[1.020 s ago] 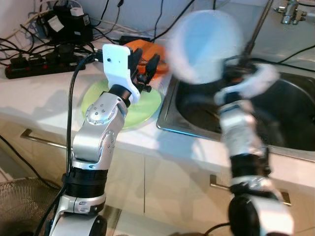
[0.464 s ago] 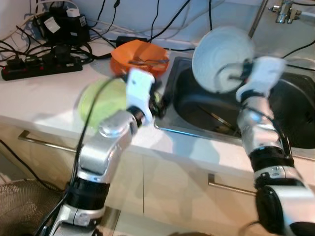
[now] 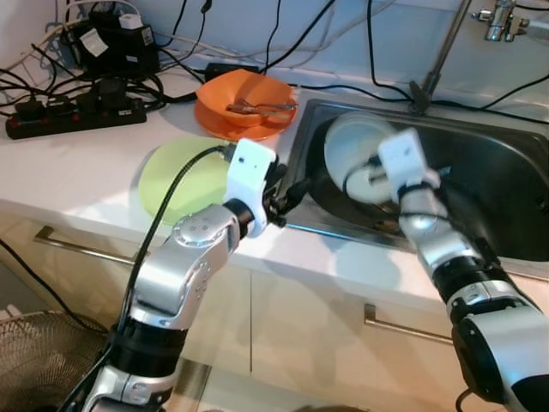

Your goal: Kitchen organization

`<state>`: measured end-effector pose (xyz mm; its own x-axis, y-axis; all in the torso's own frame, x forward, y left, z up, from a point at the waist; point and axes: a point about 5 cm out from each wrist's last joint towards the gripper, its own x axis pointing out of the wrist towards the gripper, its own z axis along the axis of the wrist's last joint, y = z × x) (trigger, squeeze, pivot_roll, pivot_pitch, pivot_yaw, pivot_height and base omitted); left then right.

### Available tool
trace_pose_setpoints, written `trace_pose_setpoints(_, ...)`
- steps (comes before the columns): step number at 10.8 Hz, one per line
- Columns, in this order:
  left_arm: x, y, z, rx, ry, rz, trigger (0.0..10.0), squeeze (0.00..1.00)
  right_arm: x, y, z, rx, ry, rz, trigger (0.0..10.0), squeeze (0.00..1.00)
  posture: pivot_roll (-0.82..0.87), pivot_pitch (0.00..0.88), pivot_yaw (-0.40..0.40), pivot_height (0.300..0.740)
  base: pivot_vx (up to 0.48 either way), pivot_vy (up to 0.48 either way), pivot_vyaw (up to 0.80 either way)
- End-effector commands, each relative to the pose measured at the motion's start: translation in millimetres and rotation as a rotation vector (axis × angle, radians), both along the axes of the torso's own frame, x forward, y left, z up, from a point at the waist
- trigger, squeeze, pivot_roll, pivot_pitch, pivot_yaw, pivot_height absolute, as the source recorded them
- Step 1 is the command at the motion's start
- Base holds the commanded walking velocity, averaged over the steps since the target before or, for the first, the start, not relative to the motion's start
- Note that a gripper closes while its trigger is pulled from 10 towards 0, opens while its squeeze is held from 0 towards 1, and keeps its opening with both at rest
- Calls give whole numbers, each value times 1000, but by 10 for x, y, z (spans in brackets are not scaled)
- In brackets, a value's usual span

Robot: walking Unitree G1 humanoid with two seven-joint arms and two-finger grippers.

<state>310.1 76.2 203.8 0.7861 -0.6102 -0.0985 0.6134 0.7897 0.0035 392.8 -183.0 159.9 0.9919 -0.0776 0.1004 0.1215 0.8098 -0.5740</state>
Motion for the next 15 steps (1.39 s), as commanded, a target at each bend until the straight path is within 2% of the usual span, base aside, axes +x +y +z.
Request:
trace_pose_setpoints(1, -61, -58, -6, 15, 6, -38, 10000, 0, 43, -13, 93, -16, -6, -3, 10000, 0, 273, 39, -53, 740, 0, 0, 0)
trace_pose_setpoints(2, -105, -87, -29, 22, 20, -61, 10000, 0, 12, -64, -56, 20, 74, -34, 10000, 0, 280, 37, -55, 740, 0, 0, 0)
trace_pose_setpoints(4, -127, -88, -52, 24, 34, -61, 10000, 0, -7, -72, -154, 97, 129, -54, 10000, 0, 278, 33, -52, 740, 0, 0, 0)
trace_pose_setpoints(9, -171, -114, -101, 46, 65, -77, 10000, 0, -78, -94, -415, 392, 291, -136, 10000, 0, 287, 19, -51, 740, 0, 0, 0)
trace_pose_setpoints(11, -174, -114, -98, 47, 66, -75, 10000, 0, -76, -82, -421, 408, 303, -128, 10000, 0, 288, 24, -52, 740, 0, 0, 0)
trace_pose_setpoints(12, -175, -113, -98, 47, 66, -74, 10000, 0, -76, -80, -422, 413, 304, -128, 10000, 380, 287, 27, -52, 740, 0, 0, 0)
trace_pose_setpoints(13, -174, -110, -100, 47, 68, -71, 10000, 0, -68, -62, -412, 404, 310, -113, 10000, 1000, 286, 30, -53, 740, 0, 0, 0)
trace_pose_setpoints(14, -173, -111, -99, 47, 68, -70, 10000, 0, -67, -54, -411, 404, 310, -110, 10000, 0, 285, 30, -54, 740, 0, 0, 0)
trace_pose_setpoints(15, -173, -113, -99, 46, 68, -70, 10000, 0, -65, -48, -409, 404, 309, -108, 10000, 0, 284, 31, -54, 740, 0, 0, 0)
